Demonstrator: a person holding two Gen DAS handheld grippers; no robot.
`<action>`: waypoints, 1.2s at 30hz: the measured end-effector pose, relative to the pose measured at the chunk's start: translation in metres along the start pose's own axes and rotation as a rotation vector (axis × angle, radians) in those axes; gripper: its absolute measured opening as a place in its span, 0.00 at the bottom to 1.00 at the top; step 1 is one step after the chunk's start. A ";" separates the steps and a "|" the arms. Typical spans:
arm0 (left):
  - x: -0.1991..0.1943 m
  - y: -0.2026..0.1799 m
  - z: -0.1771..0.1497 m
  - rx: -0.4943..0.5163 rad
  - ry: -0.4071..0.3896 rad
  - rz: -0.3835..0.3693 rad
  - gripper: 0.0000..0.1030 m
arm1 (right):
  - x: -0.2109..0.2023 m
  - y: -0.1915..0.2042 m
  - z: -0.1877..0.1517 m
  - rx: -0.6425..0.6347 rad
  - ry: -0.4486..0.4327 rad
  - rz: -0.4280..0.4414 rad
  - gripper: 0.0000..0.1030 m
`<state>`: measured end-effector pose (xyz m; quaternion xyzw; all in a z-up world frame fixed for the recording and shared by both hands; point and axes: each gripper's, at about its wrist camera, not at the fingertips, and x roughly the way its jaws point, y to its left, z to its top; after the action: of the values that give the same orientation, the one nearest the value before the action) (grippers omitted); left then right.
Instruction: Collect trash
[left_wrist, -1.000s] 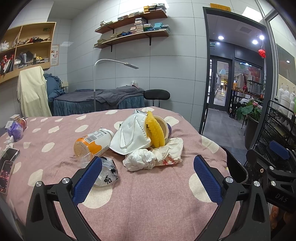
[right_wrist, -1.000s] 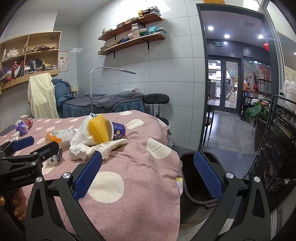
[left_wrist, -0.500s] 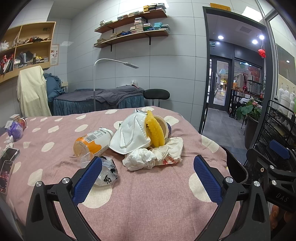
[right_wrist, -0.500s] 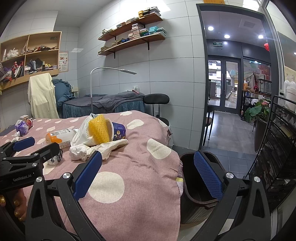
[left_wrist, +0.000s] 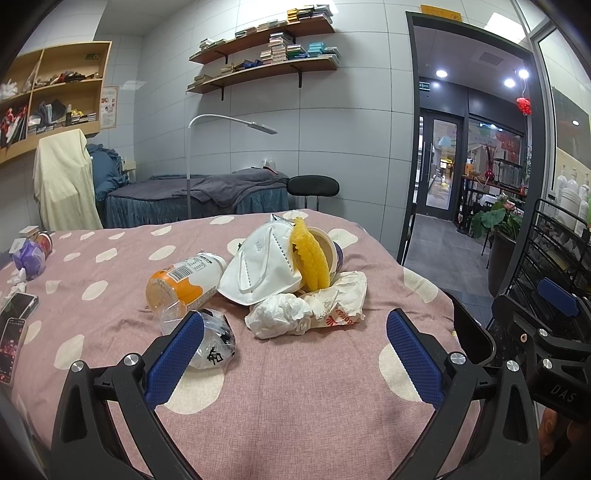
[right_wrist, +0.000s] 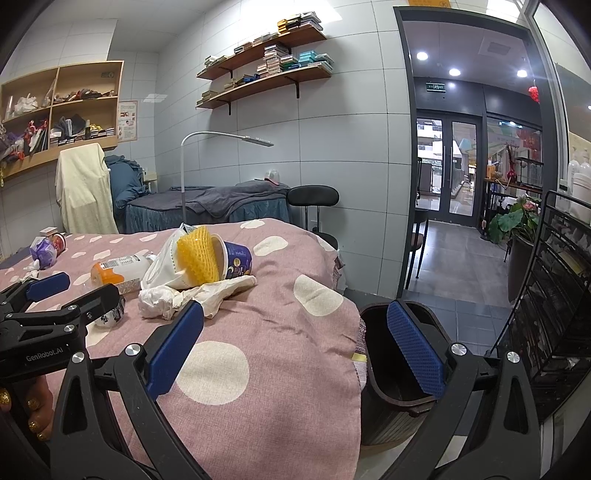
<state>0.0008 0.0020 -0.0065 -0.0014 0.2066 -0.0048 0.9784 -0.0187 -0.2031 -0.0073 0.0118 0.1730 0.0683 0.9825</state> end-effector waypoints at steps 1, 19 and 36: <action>0.000 0.000 0.000 0.000 0.000 0.000 0.94 | 0.000 0.000 0.000 0.000 0.000 0.000 0.96; 0.002 0.001 -0.001 -0.001 0.005 -0.001 0.94 | 0.002 0.001 0.000 -0.003 0.005 0.000 0.95; 0.017 0.045 -0.011 -0.058 0.115 0.051 0.94 | 0.038 0.018 0.006 -0.082 0.116 0.077 0.96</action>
<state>0.0119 0.0468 -0.0237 -0.0241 0.2623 0.0259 0.9643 0.0163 -0.1803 -0.0138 -0.0259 0.2262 0.1135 0.9671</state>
